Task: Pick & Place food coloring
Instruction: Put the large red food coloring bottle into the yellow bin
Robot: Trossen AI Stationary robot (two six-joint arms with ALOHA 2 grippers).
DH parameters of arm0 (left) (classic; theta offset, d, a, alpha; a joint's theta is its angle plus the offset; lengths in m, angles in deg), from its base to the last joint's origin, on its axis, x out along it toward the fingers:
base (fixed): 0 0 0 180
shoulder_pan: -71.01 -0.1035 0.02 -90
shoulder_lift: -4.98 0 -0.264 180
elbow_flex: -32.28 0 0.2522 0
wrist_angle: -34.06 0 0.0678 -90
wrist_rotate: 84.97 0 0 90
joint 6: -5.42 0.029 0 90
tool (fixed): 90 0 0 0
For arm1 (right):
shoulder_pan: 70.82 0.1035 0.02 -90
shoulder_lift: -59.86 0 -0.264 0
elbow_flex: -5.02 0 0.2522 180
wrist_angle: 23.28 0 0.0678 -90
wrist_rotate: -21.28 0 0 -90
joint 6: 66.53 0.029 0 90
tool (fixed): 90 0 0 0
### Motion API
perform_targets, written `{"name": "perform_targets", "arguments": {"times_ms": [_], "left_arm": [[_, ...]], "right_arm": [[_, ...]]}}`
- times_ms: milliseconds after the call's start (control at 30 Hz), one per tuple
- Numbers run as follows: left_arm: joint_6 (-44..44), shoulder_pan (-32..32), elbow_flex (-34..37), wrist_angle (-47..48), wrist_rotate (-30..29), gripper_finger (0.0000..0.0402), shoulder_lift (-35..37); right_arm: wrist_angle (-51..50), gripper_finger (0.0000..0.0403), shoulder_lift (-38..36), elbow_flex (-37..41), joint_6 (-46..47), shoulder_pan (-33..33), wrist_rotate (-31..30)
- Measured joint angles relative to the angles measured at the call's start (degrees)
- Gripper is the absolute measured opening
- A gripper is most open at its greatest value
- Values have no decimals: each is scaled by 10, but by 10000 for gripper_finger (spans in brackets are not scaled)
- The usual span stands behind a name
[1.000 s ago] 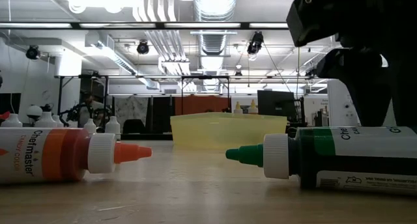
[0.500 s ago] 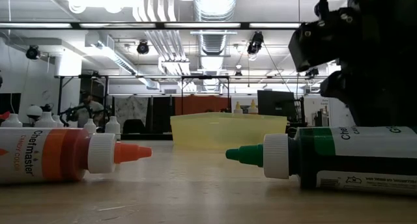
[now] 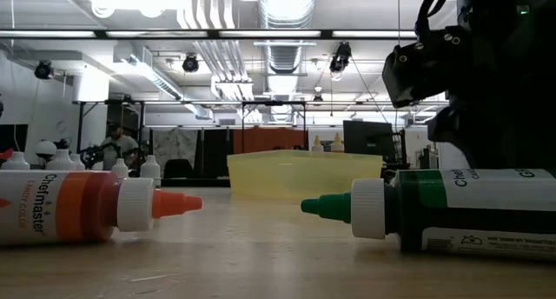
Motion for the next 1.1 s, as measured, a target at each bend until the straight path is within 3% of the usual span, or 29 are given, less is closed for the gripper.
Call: {"name": "perform_targets", "arguments": {"times_ms": [233, 633, 1100], "left_arm": [[0, 0, 0, -1, 0, 0, 0], [-5, 0, 0, -16, 4, 0, 5], [-14, 0, 0, -19, 4, 8, 25]], "right_arm": [[-8, 113, 4, -20, -12, 1, 8], [-162, 112, -6, -154, -59, -8, -3], [-274, 111, -10, -354, -133, -76, -73]]}}
